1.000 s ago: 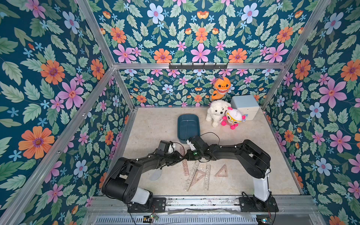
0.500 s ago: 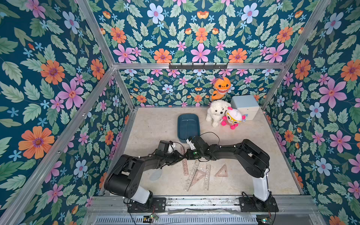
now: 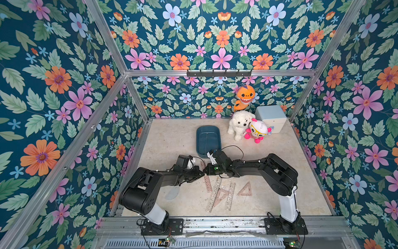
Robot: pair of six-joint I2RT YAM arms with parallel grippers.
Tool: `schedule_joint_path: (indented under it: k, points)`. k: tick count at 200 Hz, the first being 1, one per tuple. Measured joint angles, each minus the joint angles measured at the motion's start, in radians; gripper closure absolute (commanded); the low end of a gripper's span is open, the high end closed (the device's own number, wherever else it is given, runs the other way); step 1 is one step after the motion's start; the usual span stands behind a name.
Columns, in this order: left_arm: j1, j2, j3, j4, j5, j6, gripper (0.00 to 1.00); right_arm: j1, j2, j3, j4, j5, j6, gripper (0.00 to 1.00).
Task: Put the scattered rulers into the storage box
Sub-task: Pick up the ruler from the center of the board.
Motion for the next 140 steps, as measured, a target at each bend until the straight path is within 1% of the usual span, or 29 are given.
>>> schedule_joint_path:
  k: [17,44,76,95,140]
  points:
    - [-0.003,0.0,0.0,0.003,-0.004,0.002,1.0,-0.002,-0.014,-0.001,-0.019,0.005,0.0,1.0]
    - [-0.007,-0.019,-0.002,-0.001,-0.021,0.008,1.0,-0.021,-0.077,-0.014,-0.091,-0.027,0.001,0.95]
    - [-0.011,-0.051,-0.004,-0.044,-0.059,0.026,1.0,-0.045,-0.133,-0.026,-0.089,-0.058,0.015,0.91]
    - [-0.01,-0.069,-0.006,-0.063,-0.071,0.031,1.0,-0.046,-0.126,-0.04,-0.084,-0.076,0.026,0.87]
    - [-0.009,-0.112,-0.012,-0.119,-0.1,0.046,1.0,-0.061,-0.071,-0.076,-0.047,-0.126,0.073,0.84]
